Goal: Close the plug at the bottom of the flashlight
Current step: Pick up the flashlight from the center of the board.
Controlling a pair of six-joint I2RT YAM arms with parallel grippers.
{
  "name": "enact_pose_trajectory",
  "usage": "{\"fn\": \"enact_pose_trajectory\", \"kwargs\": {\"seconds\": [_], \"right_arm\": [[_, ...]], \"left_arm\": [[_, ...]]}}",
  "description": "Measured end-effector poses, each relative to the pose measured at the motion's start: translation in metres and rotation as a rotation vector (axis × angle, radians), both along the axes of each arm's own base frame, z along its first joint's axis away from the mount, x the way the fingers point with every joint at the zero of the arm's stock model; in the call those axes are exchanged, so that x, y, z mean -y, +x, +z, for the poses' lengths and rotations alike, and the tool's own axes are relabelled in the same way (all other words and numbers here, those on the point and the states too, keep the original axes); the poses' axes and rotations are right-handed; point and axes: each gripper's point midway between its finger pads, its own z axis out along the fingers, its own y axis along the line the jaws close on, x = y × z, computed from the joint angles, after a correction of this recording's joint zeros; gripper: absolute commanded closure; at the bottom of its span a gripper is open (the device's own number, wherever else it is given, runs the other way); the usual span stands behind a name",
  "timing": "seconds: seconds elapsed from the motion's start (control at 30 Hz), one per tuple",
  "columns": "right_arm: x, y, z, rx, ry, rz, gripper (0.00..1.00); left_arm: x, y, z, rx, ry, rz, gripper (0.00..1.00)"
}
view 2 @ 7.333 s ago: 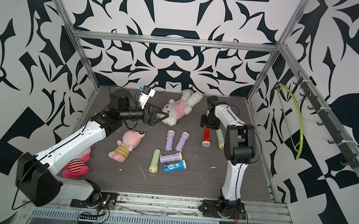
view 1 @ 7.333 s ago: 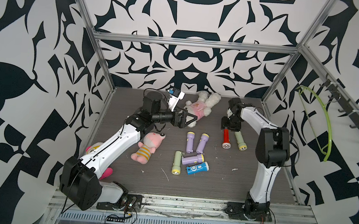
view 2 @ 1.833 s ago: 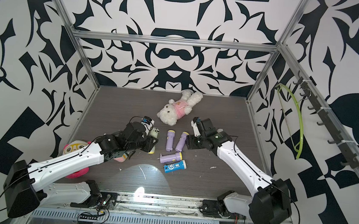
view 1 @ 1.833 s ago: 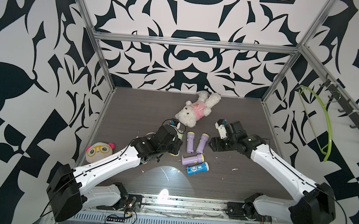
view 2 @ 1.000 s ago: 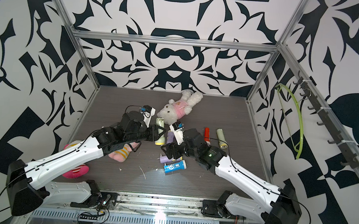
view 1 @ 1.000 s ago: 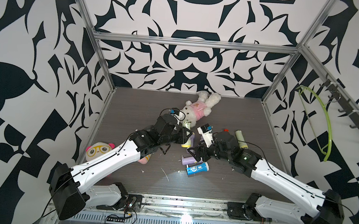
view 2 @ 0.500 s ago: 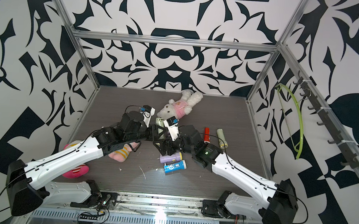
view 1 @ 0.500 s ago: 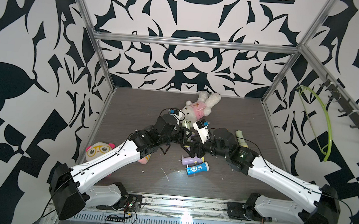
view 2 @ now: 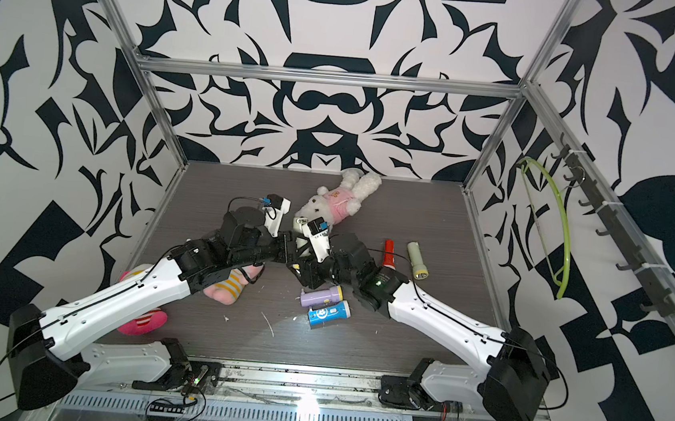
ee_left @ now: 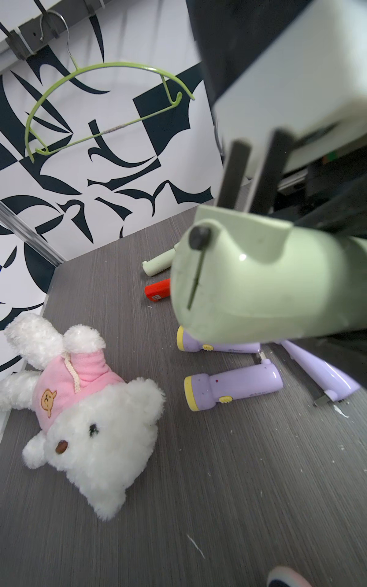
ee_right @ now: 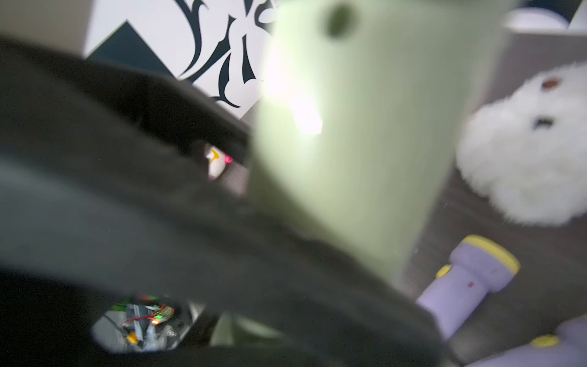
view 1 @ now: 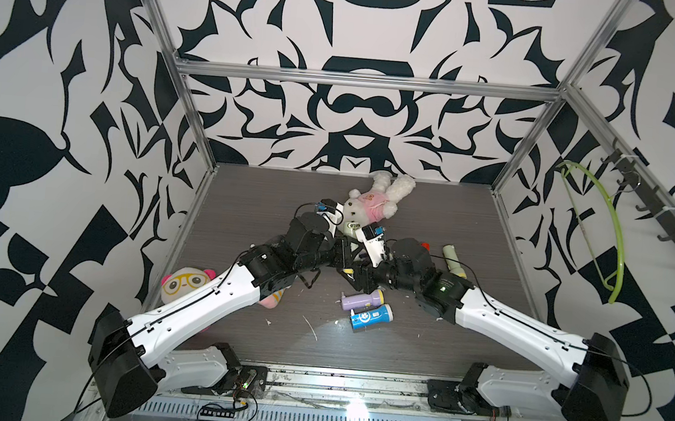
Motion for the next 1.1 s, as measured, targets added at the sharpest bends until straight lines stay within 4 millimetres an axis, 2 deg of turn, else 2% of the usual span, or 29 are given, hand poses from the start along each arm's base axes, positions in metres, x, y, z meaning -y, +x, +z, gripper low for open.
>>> {"fn": "enact_pose_trajectory", "kwargs": {"seconds": [0.07, 0.1, 0.17, 0.2, 0.23, 0.3, 0.33, 0.37, 0.43, 0.6, 0.8, 0.97, 1.1], "right_arm": [[-0.001, 0.000, 0.001, 0.006, 0.004, 0.002, 0.71], [-0.001, 0.001, 0.002, 0.009, 0.004, 0.002, 0.78], [-0.001, 0.001, 0.002, 0.010, 0.004, 0.002, 0.90], [-0.001, 0.001, 0.002, 0.010, 0.004, 0.003, 0.95], [-0.001, 0.001, 0.002, 0.010, 0.004, 0.003, 1.00], [-0.001, 0.000, 0.002, 0.011, 0.003, 0.005, 1.00], [-0.001, 0.000, 0.002, 0.013, 0.002, 0.008, 1.00], [-0.001, 0.000, 0.001, 0.016, 0.000, 0.011, 1.00], [0.000, -0.001, 0.003, 0.024, 0.002, 0.016, 1.00], [0.003, -0.007, 0.011, 0.039, 0.012, 0.047, 1.00], [0.001, -0.025, 0.022, 0.022, 0.052, 0.141, 1.00], [0.000, -0.035, 0.026, -0.012, 0.087, 0.206, 1.00], [0.001, -0.037, 0.028, -0.035, 0.109, 0.239, 1.00]], "left_arm": [[-0.001, 0.000, 0.002, 0.003, -0.006, 0.002, 1.00], [-0.001, 0.000, 0.002, 0.003, -0.008, 0.004, 1.00], [-0.001, 0.000, 0.002, 0.002, -0.009, 0.004, 0.92], [-0.001, 0.000, 0.002, 0.002, -0.010, 0.005, 0.85], [-0.001, 0.000, 0.002, 0.000, -0.010, 0.005, 0.74], [-0.001, 0.000, 0.002, -0.002, -0.011, 0.006, 0.49], [-0.001, 0.000, 0.002, -0.003, -0.013, 0.007, 0.33], [-0.001, -0.001, 0.002, -0.005, -0.015, 0.005, 0.24], [-0.003, -0.001, 0.001, -0.011, -0.015, 0.013, 0.17], [-0.010, -0.005, 0.013, 0.030, -0.030, 0.013, 0.09], [-0.037, -0.016, 0.035, 0.134, -0.087, 0.064, 0.01], [-0.052, -0.021, 0.060, 0.215, -0.145, 0.096, 0.00], [-0.053, -0.024, 0.069, 0.239, -0.168, 0.087, 0.00]]}}
